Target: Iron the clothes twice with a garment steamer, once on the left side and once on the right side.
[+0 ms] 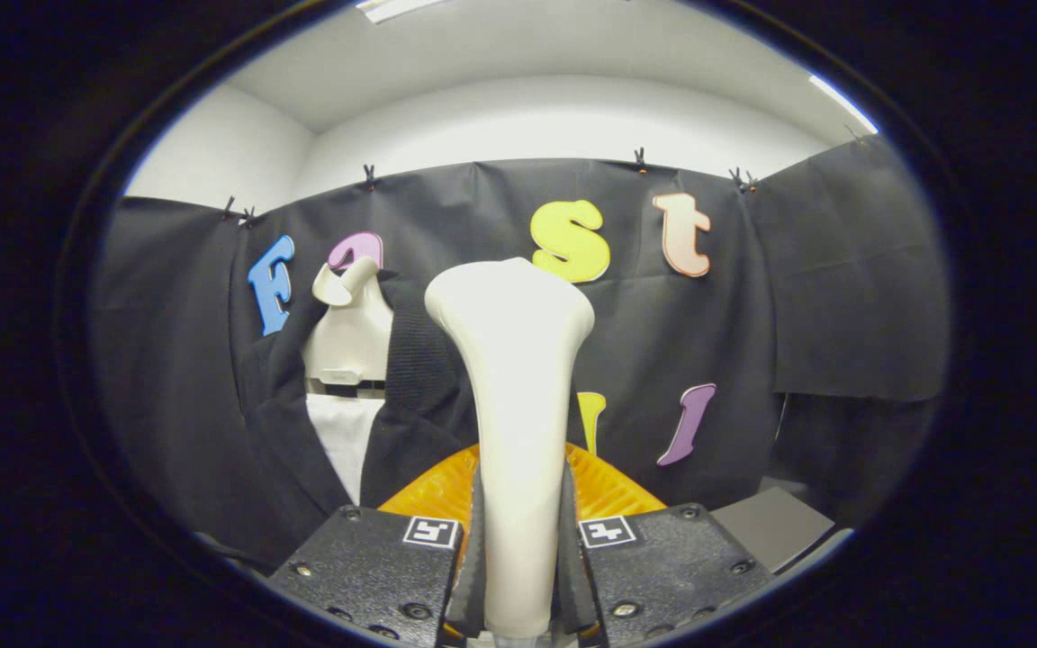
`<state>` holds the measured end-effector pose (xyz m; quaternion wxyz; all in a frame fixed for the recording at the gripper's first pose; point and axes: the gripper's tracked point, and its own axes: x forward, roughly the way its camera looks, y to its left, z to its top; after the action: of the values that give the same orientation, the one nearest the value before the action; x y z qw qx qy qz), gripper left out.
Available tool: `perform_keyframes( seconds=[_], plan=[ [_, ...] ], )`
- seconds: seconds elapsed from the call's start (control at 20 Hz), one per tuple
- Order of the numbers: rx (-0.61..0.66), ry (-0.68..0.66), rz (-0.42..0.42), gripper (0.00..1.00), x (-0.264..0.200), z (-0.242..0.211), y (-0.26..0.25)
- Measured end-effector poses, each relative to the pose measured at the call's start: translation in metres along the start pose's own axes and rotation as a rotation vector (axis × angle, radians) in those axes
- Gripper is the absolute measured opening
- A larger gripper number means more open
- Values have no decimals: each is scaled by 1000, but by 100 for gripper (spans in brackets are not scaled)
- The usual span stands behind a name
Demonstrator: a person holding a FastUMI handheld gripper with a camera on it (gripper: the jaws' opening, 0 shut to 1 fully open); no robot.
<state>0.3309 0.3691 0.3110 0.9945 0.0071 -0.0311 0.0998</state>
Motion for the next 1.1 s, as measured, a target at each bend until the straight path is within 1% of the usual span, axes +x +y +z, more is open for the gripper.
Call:
perform_keyframes(
  seconds=[0.2, 0.65, 1.1],
  plan=[
    [-34, 6, 0, 36, 7, -5, 18],
    [-54, 46, -11, 36, 11, -30, 16],
    [-72, 83, -10, 36, 2, -75, 13]
  ],
)
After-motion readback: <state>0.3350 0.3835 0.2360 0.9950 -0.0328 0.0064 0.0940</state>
